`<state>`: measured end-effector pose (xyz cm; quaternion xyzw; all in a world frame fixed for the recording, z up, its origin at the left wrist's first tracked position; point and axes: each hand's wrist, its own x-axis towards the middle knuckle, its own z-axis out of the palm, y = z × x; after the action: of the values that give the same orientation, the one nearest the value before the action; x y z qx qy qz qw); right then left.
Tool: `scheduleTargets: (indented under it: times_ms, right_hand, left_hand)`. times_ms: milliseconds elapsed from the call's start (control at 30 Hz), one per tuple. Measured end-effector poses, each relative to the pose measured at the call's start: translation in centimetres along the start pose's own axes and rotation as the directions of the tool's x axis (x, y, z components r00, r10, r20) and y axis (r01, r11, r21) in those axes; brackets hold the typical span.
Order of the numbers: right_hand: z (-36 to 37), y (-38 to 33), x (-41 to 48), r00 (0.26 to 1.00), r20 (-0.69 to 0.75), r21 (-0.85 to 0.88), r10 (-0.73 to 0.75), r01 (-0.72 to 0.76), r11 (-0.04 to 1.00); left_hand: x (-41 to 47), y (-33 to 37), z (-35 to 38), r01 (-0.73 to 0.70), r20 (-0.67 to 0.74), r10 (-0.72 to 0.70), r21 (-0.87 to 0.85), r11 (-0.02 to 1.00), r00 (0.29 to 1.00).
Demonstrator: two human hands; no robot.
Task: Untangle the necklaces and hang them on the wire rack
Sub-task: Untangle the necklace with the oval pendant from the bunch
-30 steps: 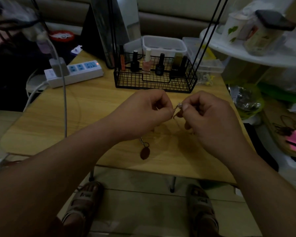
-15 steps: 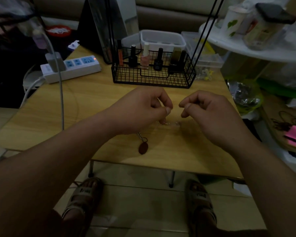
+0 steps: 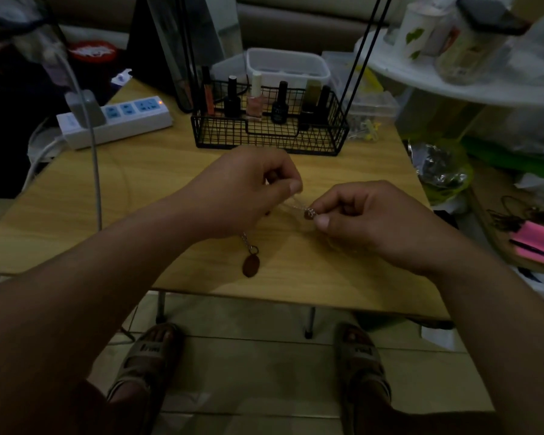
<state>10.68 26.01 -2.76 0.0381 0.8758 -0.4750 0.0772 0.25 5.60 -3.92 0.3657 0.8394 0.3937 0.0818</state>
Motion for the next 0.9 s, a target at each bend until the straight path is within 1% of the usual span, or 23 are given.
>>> scheduleTargets:
  times_ms: [100,233,333,500,667,900]
  right_hand:
    - [-0.1,0.0,0.1,0.997,-0.069,0.033,-0.035,0.038,0.999]
    - [0.1,-0.3,0.0,0.984,-0.159,0.041,-0.074,0.082,0.996]
    - [0.5,-0.4,0.0,0.975,-0.186,-0.021,-0.124,0.122,0.992]
    - [1.3,-0.6,0.2,0.953,-0.242,-0.16,-0.18,0.144,0.977]
    - [1.6,-0.7,0.4,0.953,-0.231,-0.307,-0.198,0.122,0.944]
    - [1.4,-0.6,0.1,0.965,-0.16,-0.365,-0.209,0.139,0.921]
  left_hand:
    - [-0.2,0.0,-0.1,-0.046,-0.043,0.046,-0.017,0.999,0.998]
    - [-0.6,-0.1,0.3,-0.112,-0.041,0.114,0.043,0.993,0.993]
    - [-0.8,0.3,0.5,-0.096,-0.013,0.095,-0.024,0.995,0.995]
    - [-0.9,0.4,1.0,-0.061,-0.011,0.06,-0.054,0.997,0.998]
    - [-0.8,0.3,0.9,-0.03,-0.008,0.029,-0.064,0.997,1.0]
    - [-0.8,0.3,0.6,-0.029,0.091,0.034,-0.062,0.998,0.995]
